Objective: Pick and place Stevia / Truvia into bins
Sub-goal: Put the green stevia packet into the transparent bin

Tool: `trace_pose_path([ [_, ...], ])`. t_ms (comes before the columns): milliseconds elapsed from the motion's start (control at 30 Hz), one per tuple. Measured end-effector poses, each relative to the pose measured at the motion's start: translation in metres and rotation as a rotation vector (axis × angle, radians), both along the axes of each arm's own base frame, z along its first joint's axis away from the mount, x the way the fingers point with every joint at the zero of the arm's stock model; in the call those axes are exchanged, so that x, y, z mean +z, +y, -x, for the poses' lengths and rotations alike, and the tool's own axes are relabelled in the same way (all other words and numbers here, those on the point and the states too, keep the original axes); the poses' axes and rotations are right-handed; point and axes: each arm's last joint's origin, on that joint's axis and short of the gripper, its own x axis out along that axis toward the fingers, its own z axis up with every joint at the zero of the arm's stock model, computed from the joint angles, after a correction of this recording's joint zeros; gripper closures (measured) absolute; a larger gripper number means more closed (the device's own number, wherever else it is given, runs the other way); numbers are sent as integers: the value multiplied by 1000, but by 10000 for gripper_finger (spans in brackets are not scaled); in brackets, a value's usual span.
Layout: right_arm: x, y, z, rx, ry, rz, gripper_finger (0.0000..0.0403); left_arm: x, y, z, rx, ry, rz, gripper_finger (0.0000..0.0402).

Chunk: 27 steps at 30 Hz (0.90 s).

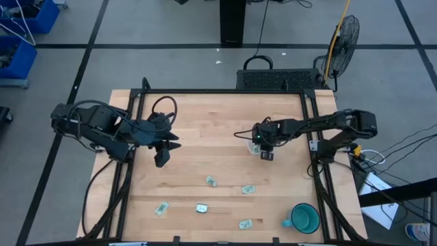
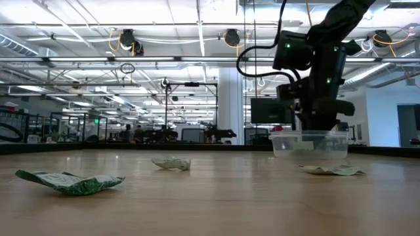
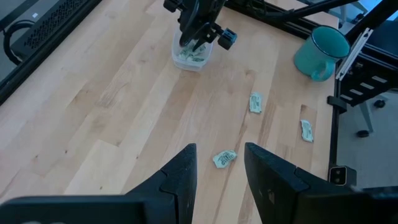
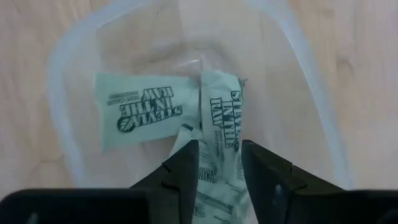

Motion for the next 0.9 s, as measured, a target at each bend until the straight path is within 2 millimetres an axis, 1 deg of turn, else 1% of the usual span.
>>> trace_pose_path([
  [100,15,1,1,-20,-12,-4,274,0,0,0,0,0,0,261],
  [200,38,4,0,-33,-40,-8,271,0,0,0,0,0,0,261],
  [267,55,9,-2,-20,-102,-22,271,0,0,0,0,0,0,261],
  [400,90,29,-12,119,-379,-154,272,0,0,0,0,0,0,261],
  [500,107,49,-19,251,-567,-271,271,0,0,0,1,0,1,261],
  [533,110,57,-20,293,-599,-298,271,0,0,0,4,0,4,261],
  [600,112,72,-21,341,-615,-343,271,0,-1,0,5,-1,9,261],
  [667,108,86,-22,347,-581,-386,272,0,-1,0,5,0,11,261],
  [800,88,114,-23,336,-441,-460,272,0,-1,0,5,0,10,261],
  [900,71,131,-24,288,-330,-492,272,0,-1,0,-6,0,-12,261],
])
